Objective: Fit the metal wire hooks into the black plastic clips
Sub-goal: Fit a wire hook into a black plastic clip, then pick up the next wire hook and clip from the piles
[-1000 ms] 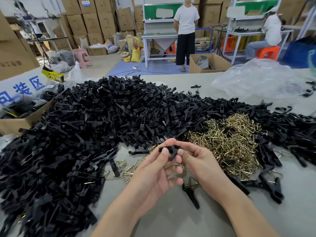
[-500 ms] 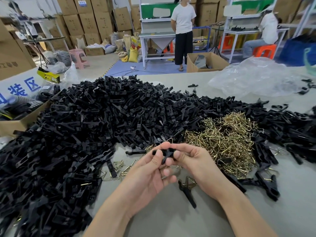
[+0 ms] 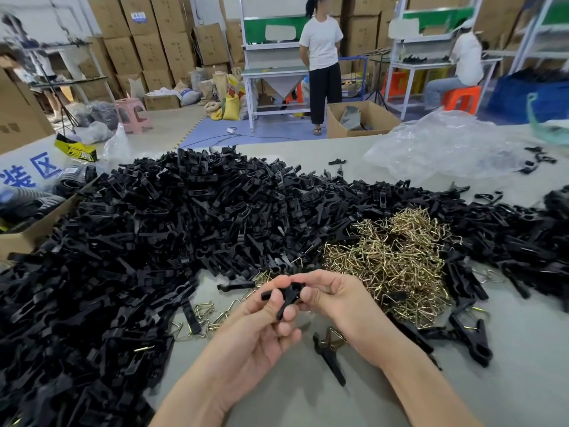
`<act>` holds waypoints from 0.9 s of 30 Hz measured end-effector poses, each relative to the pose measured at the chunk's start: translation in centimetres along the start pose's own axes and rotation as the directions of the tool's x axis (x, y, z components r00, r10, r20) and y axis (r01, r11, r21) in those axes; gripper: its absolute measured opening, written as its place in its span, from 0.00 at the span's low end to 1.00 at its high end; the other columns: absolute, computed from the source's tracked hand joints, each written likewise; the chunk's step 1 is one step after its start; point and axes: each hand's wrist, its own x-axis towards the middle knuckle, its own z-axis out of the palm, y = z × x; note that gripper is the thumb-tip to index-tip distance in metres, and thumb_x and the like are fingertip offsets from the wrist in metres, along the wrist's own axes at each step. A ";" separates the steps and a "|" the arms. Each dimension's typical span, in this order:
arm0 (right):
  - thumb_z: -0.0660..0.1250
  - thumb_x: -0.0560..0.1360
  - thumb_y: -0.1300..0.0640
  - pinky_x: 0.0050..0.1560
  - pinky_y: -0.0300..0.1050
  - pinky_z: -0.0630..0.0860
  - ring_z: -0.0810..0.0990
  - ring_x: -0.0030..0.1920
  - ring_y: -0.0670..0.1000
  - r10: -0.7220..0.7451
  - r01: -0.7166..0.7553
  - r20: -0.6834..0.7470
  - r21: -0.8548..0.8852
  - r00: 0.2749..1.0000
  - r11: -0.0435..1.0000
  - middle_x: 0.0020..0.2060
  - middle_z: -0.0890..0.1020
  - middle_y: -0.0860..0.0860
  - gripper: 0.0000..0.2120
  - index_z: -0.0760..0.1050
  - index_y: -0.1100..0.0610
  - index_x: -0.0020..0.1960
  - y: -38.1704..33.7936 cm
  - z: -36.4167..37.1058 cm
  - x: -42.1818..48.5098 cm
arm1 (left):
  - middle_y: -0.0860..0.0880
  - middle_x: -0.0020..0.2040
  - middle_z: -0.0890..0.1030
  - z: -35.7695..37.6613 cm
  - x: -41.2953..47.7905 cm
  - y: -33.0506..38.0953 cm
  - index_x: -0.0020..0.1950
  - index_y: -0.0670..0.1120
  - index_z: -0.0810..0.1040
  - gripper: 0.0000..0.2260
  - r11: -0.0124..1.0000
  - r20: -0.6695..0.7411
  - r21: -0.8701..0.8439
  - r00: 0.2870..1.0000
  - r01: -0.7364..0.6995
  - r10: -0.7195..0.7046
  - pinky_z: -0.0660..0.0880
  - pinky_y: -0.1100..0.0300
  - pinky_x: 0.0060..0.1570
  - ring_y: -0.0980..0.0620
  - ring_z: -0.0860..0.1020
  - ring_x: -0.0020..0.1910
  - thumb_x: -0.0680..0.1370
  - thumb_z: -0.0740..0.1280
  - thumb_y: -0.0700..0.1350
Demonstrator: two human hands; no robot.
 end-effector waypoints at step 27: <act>0.69 0.78 0.64 0.55 0.40 0.82 0.83 0.60 0.54 -0.031 0.518 -0.713 0.479 0.701 0.709 0.64 0.80 0.64 0.14 0.75 0.66 0.62 -13.4 -11.4 -7.1 | 0.52 0.48 0.83 0.5 -0.9 -0.7 0.56 0.50 0.81 0.07 0.117 -0.068 0.991 0.522 -0.061 0.850 0.72 0.56 0.56 0.52 0.78 0.50 0.82 0.64 0.43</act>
